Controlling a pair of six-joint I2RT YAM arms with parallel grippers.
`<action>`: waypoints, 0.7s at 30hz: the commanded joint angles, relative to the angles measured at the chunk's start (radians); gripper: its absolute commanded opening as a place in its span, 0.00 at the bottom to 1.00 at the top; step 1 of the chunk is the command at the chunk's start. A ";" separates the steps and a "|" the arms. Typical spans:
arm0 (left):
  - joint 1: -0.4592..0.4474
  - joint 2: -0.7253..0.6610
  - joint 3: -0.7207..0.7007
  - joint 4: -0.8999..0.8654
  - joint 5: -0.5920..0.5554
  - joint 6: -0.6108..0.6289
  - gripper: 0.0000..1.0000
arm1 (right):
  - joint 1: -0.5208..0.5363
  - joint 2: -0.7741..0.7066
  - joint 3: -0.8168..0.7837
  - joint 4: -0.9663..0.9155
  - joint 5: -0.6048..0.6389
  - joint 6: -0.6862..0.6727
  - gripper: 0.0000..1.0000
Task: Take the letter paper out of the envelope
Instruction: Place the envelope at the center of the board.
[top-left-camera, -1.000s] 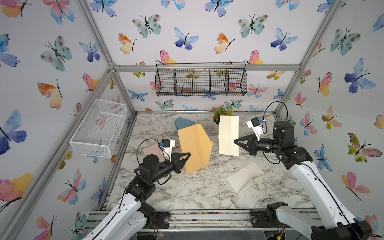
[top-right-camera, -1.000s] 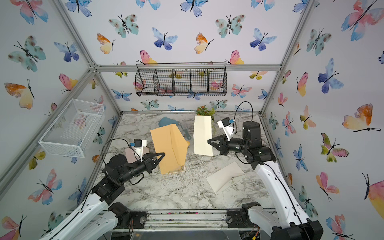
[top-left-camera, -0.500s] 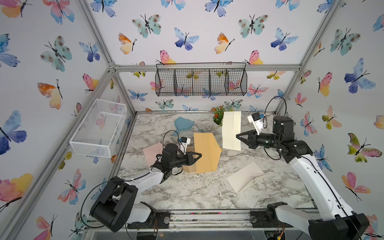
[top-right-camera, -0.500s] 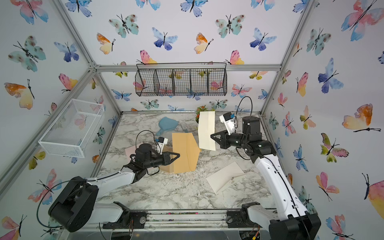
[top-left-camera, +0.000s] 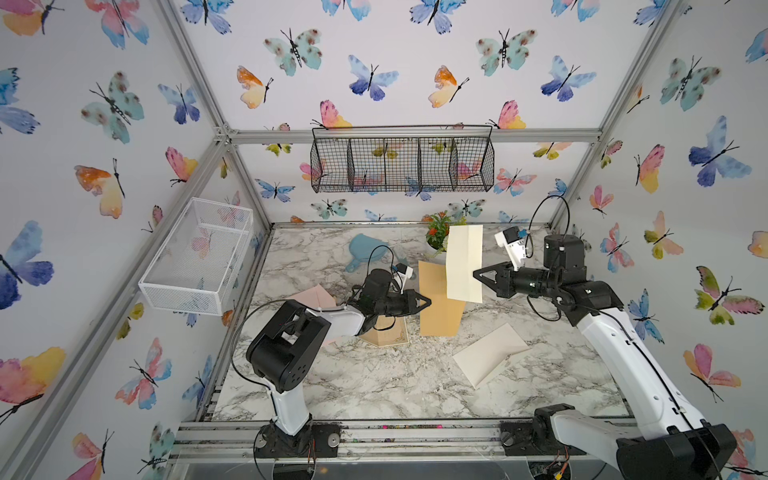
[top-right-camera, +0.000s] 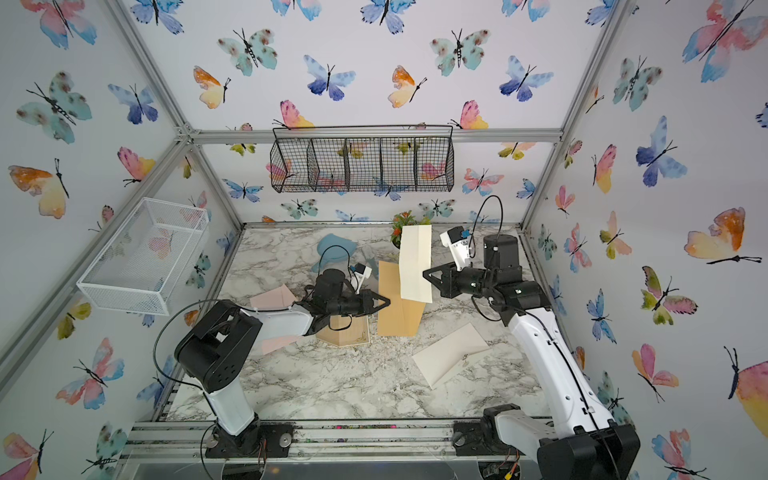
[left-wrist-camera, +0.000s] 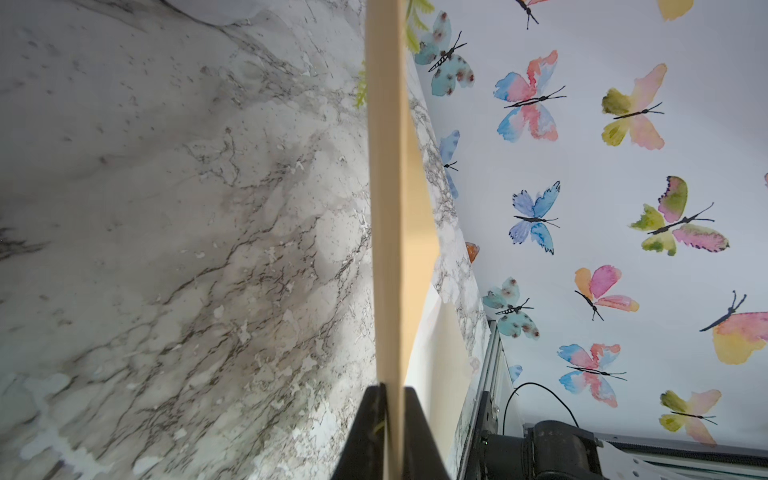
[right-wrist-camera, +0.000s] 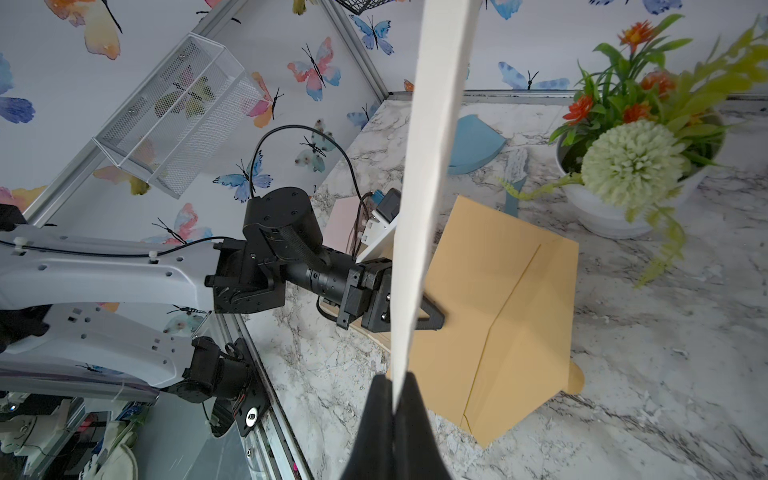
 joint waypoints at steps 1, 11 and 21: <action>-0.032 0.059 0.097 -0.162 -0.047 0.076 0.18 | -0.005 -0.026 -0.013 0.004 -0.023 0.009 0.01; -0.037 0.173 0.096 -0.208 -0.135 0.057 0.19 | -0.005 -0.056 -0.070 0.016 -0.041 0.023 0.01; -0.030 0.018 0.049 -0.292 -0.298 0.135 0.49 | -0.004 -0.081 -0.159 0.076 -0.135 0.048 0.01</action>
